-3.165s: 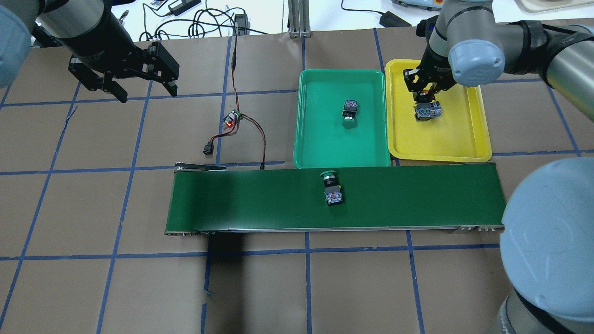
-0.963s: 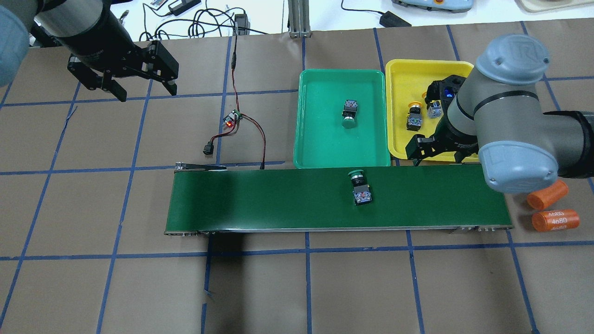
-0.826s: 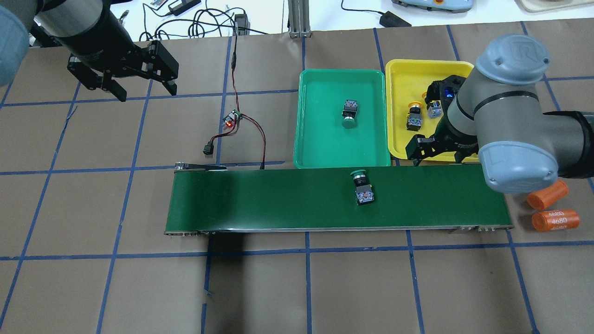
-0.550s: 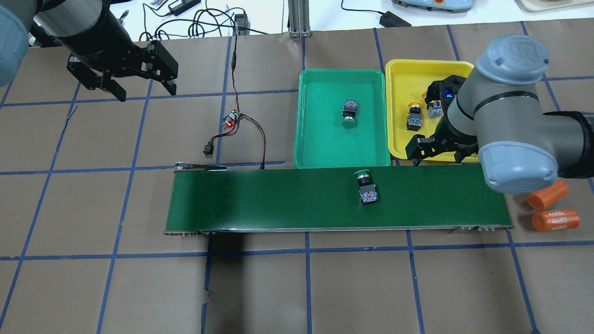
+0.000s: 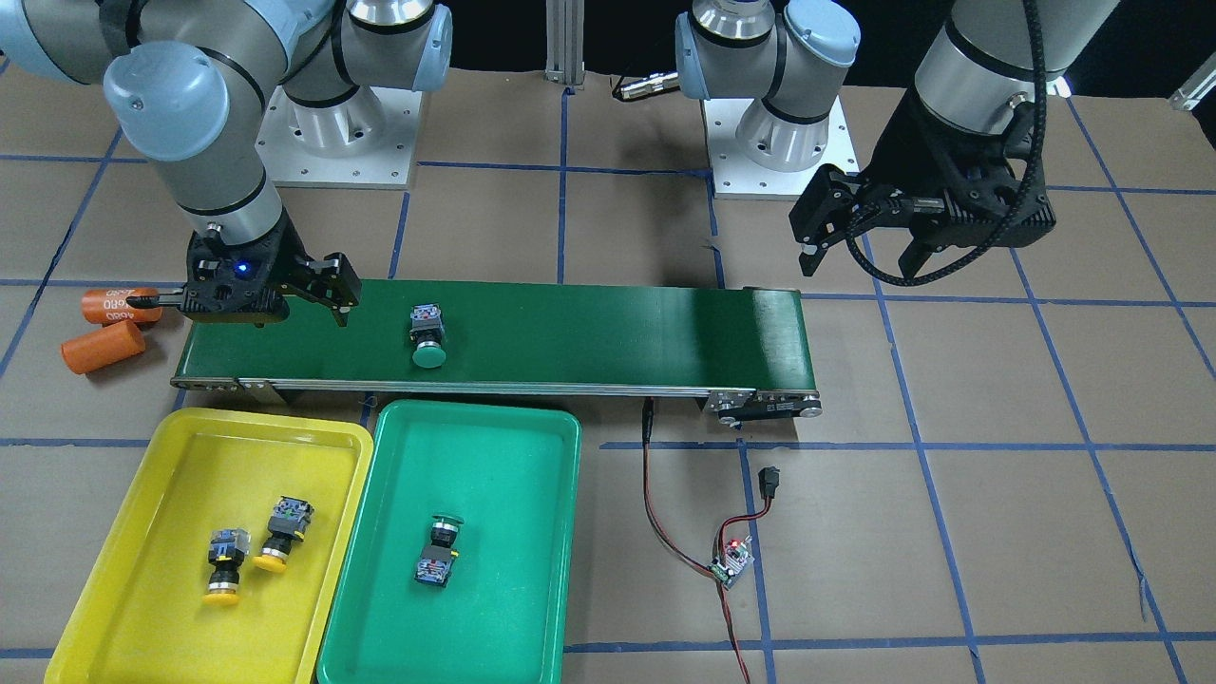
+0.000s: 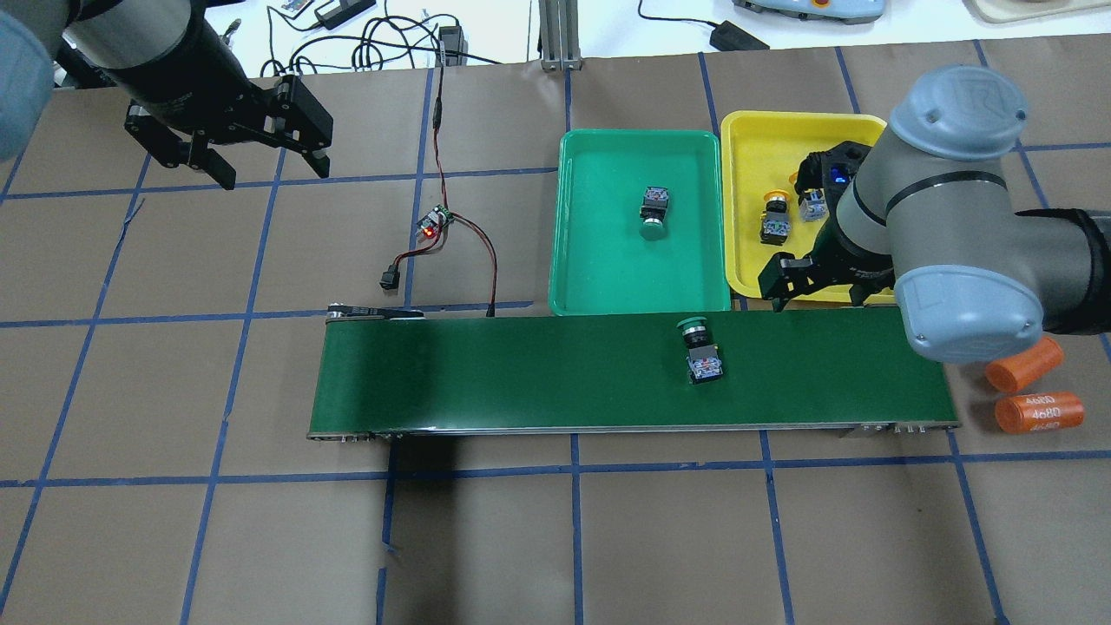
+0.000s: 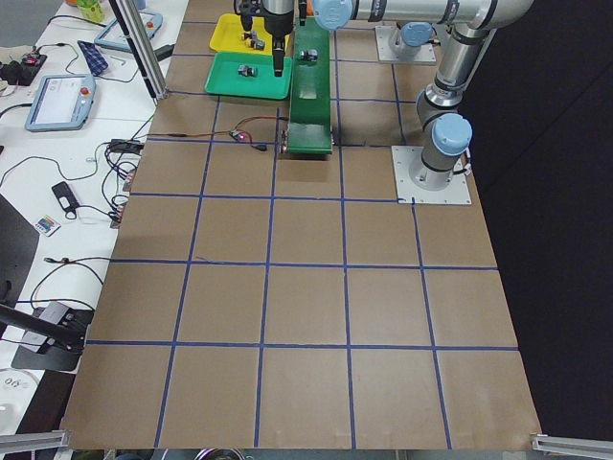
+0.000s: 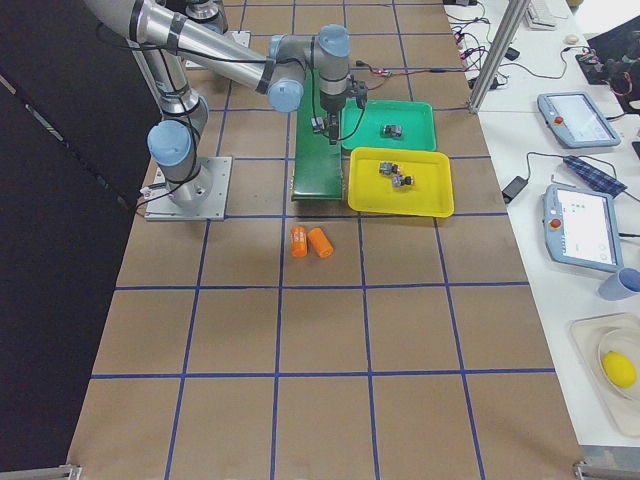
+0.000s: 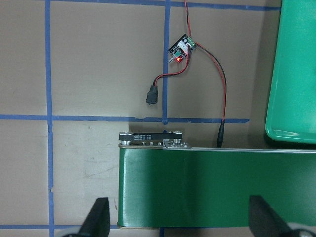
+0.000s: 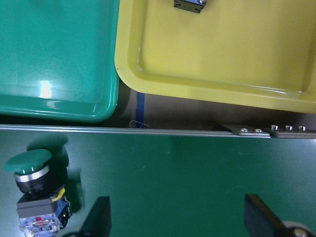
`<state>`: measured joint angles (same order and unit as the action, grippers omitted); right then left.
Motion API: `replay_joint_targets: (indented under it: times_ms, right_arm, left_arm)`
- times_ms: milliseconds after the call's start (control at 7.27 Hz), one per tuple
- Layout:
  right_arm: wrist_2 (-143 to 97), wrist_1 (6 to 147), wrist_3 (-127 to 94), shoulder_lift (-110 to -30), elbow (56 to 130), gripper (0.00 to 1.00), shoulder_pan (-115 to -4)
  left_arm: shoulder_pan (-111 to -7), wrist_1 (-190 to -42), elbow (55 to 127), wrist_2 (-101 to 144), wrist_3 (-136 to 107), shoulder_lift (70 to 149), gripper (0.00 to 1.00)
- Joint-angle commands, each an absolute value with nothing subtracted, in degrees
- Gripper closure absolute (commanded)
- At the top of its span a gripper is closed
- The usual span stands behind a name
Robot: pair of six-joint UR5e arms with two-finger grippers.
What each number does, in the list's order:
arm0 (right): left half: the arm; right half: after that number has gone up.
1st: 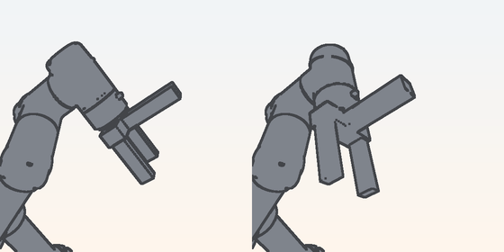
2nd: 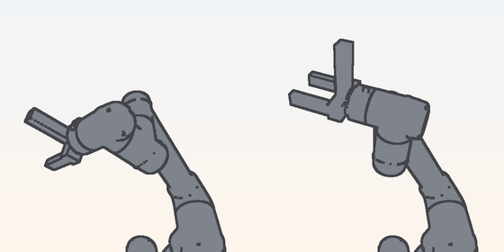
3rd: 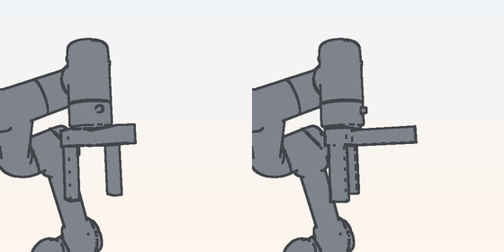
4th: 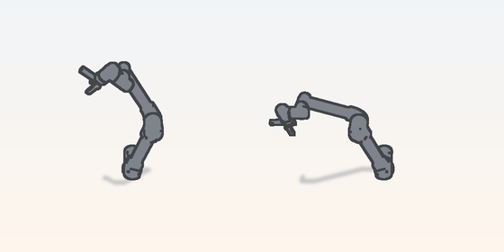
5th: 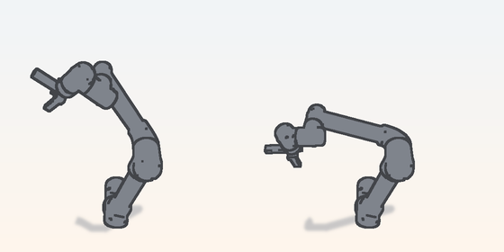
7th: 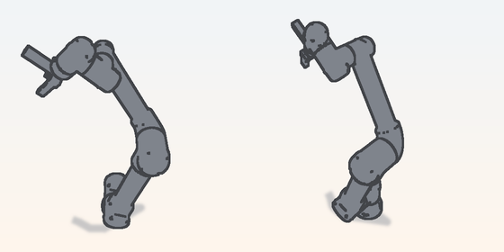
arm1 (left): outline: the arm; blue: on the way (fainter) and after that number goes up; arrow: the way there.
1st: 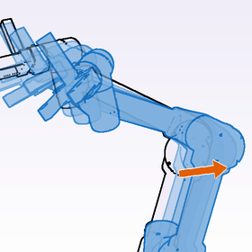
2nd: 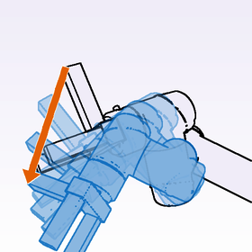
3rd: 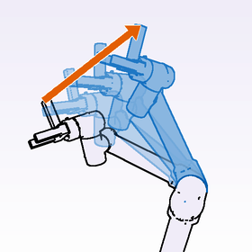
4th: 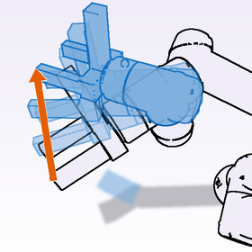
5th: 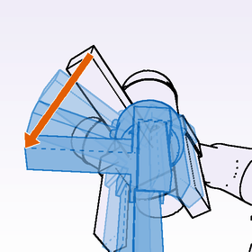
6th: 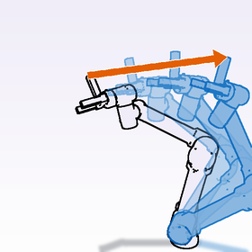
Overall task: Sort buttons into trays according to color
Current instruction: 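Move the right gripper to the green button on the conveyor and grasp it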
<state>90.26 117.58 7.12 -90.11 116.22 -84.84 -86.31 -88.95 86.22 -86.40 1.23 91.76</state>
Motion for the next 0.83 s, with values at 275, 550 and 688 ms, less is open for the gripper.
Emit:
replay_joint_targets:
  times_ms: [275, 550, 688]
  right_arm:
    - [88.00, 117.77, 6.07, -90.70, 119.61, 0.05, -85.78]
    - [87.27, 117.77, 2.47, -90.27, 119.62, 0.05, -89.02]
    - [87.28, 117.77, 2.55, -90.18, 119.62, 0.05, -89.21]
  left_arm:
    - [-86.31, -88.95, 86.22, -86.40, 1.23, 91.76, 0.00]
    - [-86.31, -88.94, 86.22, -86.40, 1.23, 91.76, 0.00]
    - [-86.31, -88.95, 86.13, -86.40, 1.23, 91.76, 0.00]
